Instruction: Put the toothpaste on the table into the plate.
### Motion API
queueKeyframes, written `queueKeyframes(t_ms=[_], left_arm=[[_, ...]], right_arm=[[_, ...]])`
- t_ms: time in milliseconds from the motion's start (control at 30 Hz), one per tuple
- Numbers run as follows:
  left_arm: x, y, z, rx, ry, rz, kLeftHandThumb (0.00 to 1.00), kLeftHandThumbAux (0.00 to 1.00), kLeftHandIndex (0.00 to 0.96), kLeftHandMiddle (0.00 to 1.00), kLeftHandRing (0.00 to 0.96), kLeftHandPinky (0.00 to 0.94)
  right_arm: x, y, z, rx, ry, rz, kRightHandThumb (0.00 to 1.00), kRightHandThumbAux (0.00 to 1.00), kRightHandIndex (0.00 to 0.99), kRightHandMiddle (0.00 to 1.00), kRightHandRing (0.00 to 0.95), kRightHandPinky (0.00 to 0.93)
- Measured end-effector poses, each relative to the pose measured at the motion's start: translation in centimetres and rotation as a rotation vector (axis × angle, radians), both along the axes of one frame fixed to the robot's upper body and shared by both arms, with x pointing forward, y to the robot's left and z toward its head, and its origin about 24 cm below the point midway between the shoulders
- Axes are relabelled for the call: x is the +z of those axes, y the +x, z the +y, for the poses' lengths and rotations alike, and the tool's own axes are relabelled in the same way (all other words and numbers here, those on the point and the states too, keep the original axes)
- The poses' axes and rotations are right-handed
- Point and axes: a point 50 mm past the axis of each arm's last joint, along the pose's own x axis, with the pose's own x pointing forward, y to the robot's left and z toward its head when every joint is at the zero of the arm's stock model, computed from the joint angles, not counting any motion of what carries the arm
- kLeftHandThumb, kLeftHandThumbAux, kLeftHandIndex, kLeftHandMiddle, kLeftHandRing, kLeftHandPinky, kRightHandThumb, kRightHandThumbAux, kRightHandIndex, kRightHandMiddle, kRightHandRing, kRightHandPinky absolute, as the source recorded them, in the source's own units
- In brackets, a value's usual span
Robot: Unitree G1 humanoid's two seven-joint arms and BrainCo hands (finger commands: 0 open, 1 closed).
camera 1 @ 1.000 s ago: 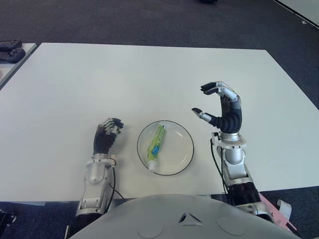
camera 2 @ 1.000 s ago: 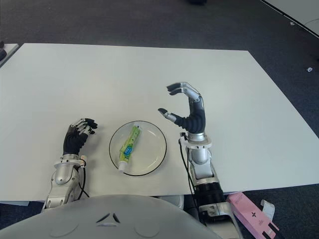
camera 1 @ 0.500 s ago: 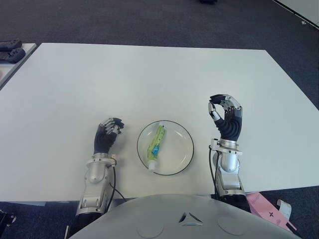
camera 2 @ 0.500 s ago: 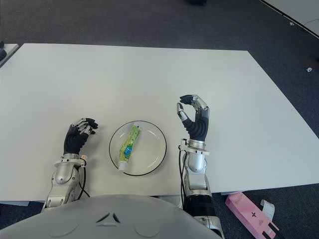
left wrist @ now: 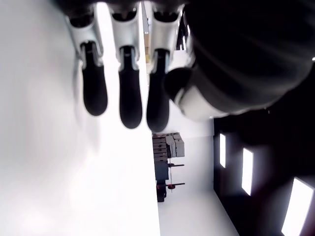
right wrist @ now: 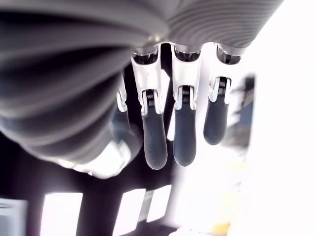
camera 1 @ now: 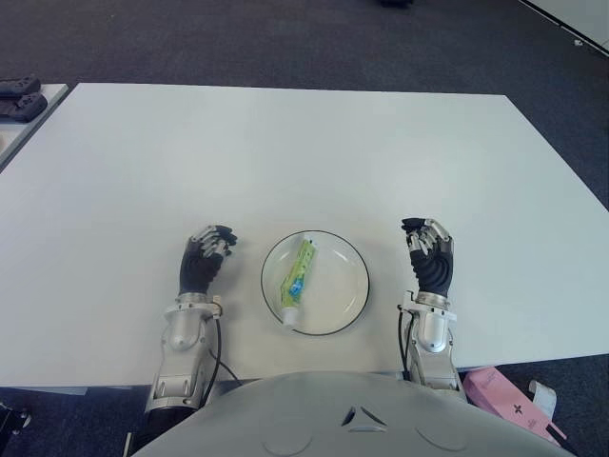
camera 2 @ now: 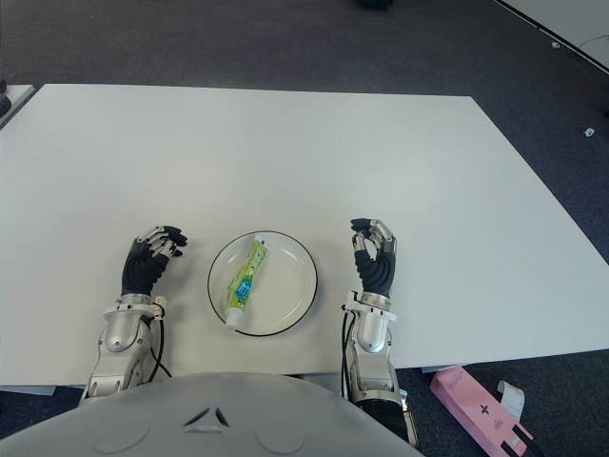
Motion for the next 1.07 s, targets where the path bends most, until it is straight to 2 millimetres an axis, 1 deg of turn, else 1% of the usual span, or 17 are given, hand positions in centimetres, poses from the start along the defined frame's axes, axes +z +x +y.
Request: queueKeyframes(t_ms=[200,533,900,1067], left_arm=[[0.0,0.0,0.0,0.001,-0.001,0.001,0.707,0.723,0.429,0.476,0.474,0.475],[0.0,0.0,0.0,-0.001,0.0,-0.005,0.705,0.724,0.429,0.484,0.477,0.475],[0.0,0.0,-0.2,0.001,-0.004,-0.001,0.704,0.724,0.428,0.486,0.478,0.484],[0.0,0.0,-0.2,0.001,-0.006,-0.002,0.704,0.724,0.428,0.483,0.476,0.474]], right_arm=[[0.0,0.1,0.3,0.002,0.002,0.04,0.701,0.731,0.426,0.448,0.419,0.376],[-0.8,-0.3,0.9,0.015,0.02,0.103,0.703,0.732,0.425,0.451,0.426,0.406],[-1.7,-1.0,1.1,0.012,0.023,0.158,0.704,0.731,0.424,0.453,0.433,0.425],[-1.9,-1.0,1.1,0.01,0.016,0.173,0.702,0.731,0.423,0.452,0.434,0.425]])
